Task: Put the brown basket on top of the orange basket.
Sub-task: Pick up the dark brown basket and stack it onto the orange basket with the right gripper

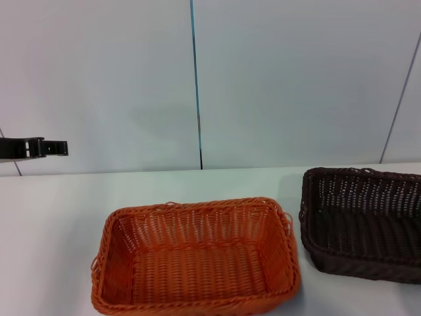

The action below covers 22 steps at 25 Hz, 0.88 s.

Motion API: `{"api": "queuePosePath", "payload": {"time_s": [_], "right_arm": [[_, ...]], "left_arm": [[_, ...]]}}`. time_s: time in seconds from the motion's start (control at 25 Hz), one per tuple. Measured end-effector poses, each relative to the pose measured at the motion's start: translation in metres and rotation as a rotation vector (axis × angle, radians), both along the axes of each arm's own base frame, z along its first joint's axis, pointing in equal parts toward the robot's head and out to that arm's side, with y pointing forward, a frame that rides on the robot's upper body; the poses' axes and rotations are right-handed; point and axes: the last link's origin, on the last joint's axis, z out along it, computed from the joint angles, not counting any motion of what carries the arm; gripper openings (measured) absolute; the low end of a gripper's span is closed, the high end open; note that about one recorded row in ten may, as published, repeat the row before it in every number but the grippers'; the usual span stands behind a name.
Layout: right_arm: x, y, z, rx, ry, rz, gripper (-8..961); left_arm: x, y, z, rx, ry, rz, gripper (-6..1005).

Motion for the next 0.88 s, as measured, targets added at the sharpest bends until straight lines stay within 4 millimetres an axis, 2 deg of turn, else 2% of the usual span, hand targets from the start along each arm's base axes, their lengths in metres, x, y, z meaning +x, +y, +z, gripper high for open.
{"api": "queuePosePath", "payload": {"time_s": [0.16,0.44,0.68,0.88], "right_arm": [[-0.003,-0.001,-0.004,-0.009,-0.003,0.014,198],[-0.01,-0.002,0.008,-0.017,-0.002,-0.005,189],[-0.004,-0.005,-0.007,-0.02,-0.005,0.018,187],[0.001,-0.008,-0.015,-0.013,-0.01,0.038,223]], "left_arm": [[-0.001,0.0,0.001,-0.004,0.02,0.009,928],[-0.005,-0.001,0.0,-0.002,0.035,0.023,929],[-0.007,-0.004,-0.002,-0.019,0.031,0.036,929],[-0.004,-0.003,-0.001,-0.025,0.027,0.039,929]]}}
